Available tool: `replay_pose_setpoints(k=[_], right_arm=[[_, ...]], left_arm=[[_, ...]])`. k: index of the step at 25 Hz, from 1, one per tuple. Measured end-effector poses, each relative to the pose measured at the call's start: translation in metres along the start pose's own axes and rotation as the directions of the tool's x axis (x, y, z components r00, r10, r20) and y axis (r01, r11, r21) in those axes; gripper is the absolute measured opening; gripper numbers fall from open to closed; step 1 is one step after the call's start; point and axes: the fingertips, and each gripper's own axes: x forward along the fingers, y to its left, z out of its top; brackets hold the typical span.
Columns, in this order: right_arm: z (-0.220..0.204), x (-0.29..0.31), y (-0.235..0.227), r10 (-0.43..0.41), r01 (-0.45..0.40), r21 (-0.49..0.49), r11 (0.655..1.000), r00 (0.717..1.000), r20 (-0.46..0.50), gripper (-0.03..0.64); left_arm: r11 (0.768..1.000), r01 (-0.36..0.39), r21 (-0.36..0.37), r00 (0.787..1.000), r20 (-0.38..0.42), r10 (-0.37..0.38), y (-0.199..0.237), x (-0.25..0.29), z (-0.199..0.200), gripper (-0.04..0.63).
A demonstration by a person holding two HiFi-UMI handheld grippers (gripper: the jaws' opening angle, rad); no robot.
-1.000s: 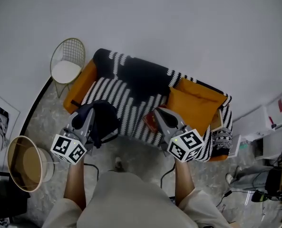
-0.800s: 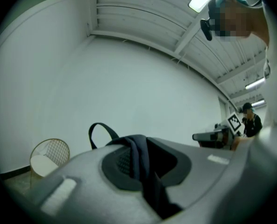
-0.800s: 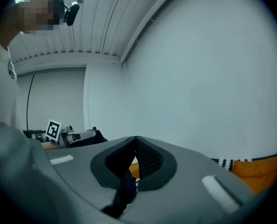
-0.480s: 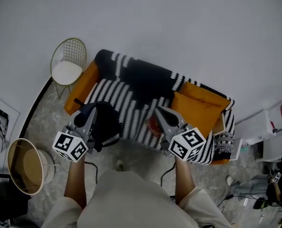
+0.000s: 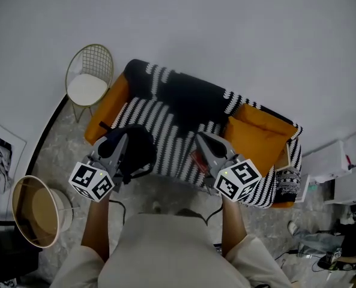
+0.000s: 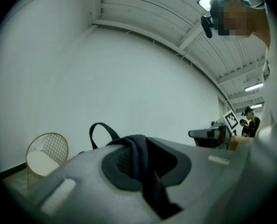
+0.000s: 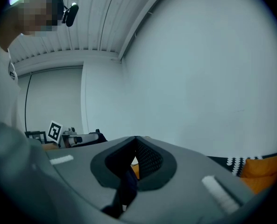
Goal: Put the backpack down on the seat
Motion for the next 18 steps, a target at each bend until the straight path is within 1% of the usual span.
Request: replay_pose_setpoints(k=[5, 8, 9, 13, 18], right_arm=[[-0.007, 0.029, -0.01, -0.003, 0.004, 0.035, 0.999, 1.0, -0.016, 0.005], [-0.01, 0.046, -0.021, 0.018, -0.017, 0.093, 0.996, 1.0, -0.005, 0.005], [-0.01, 0.051, -0.025, 0.017, -0.016, 0.096, 0.995, 1.0, -0.008, 0.005], [-0.011, 0.075, -0.044, 0.021, -0.019, 0.076, 0.997, 0.999, -0.033, 0.005], [-0.008, 0.122, -0.078, 0.043, -0.04, 0.056, 0.998, 0.998, -0.056, 0.005]], left_arm=[[1.0, -0.011, -0.006, 1.0, -0.011, 0.011, 0.034, 0.013, 0.004, 0.034], [0.999, -0.033, -0.01, 0.999, -0.024, 0.033, 0.057, 0.022, 0.0, 0.034], [0.999, -0.04, -0.012, 0.999, -0.029, 0.04, 0.064, 0.026, -0.001, 0.034], [0.998, -0.061, -0.014, 0.997, -0.048, 0.061, 0.085, 0.042, -0.005, 0.034], [0.996, -0.092, -0.014, 0.994, -0.064, 0.091, 0.119, 0.074, -0.009, 0.034]])
